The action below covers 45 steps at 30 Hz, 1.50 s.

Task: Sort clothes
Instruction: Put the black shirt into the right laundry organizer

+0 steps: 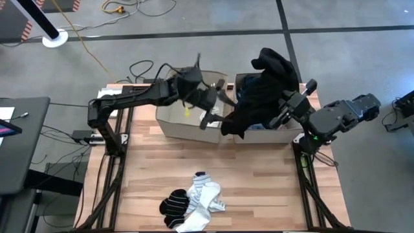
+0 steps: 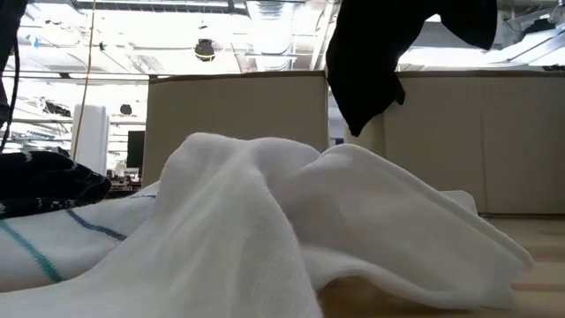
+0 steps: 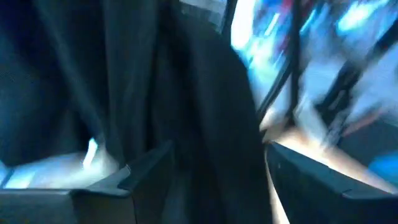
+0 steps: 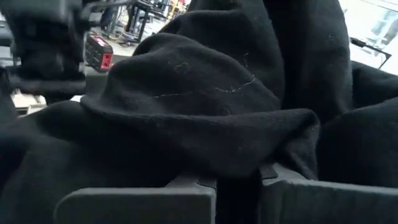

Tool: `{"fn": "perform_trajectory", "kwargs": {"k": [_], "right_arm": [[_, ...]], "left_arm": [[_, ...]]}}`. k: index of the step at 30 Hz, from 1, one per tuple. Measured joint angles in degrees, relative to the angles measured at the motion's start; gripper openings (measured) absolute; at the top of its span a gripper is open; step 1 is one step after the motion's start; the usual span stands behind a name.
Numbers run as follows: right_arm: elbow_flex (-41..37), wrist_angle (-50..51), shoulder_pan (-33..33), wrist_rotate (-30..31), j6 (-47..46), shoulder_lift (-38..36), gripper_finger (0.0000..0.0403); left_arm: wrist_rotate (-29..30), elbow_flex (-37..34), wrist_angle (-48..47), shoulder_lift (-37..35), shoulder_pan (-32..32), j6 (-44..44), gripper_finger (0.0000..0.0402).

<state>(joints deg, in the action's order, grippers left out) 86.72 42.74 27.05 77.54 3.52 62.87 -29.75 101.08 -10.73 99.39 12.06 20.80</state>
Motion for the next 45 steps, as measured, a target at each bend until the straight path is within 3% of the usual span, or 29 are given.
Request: {"fn": "perform_trajectory", "kwargs": {"k": [2, 4, 13, 21, 25, 33, 41, 45], "right_arm": [[0.2, 0.0, 0.0, 0.0, 0.5, 0.0, 0.0034], [0.3, -0.5, 0.0, 0.0, 1.4, 0.1, 0.0034], [0.3, -2.1, -0.1, -1.8, 2.1, 1.0, 0.0046], [0.3, -2.1, -0.8, -3.4, 1.5, 2.4, 0.0042], [0.3, -2.2, -2.2, -4.4, 1.2, 2.8, 0.0042], [0.3, -1.1, -7.4, -7.4, 1.0, 3.6, 0.0059], [0.3, 9.5, -17.6, -7.7, -7.3, 3.7, 0.0061], [0.2, 18.3, -23.7, -13.1, -15.2, 4.1, 0.0062]], "left_arm": [[-6.8, 0.0, 6.5, 0.7, 0.7, -5.7, 0.0257], [-9.0, 0.0, 10.7, 1.5, 1.0, -9.0, 0.0263], [-7.5, -0.1, 17.7, 5.0, -0.1, -10.6, 0.0291], [-2.0, 0.3, 19.9, 7.7, -0.4, -7.7, 0.0285], [-0.2, 0.3, 21.4, 8.0, -0.4, -3.0, 0.0233], [-0.1, 0.3, 24.2, 8.4, -0.1, 4.3, 0.0019], [6.8, 0.3, 24.1, 9.8, 1.3, 10.2, 0.0004], [6.8, 0.3, 22.5, 12.3, 2.8, 9.6, 0.0004]]}}
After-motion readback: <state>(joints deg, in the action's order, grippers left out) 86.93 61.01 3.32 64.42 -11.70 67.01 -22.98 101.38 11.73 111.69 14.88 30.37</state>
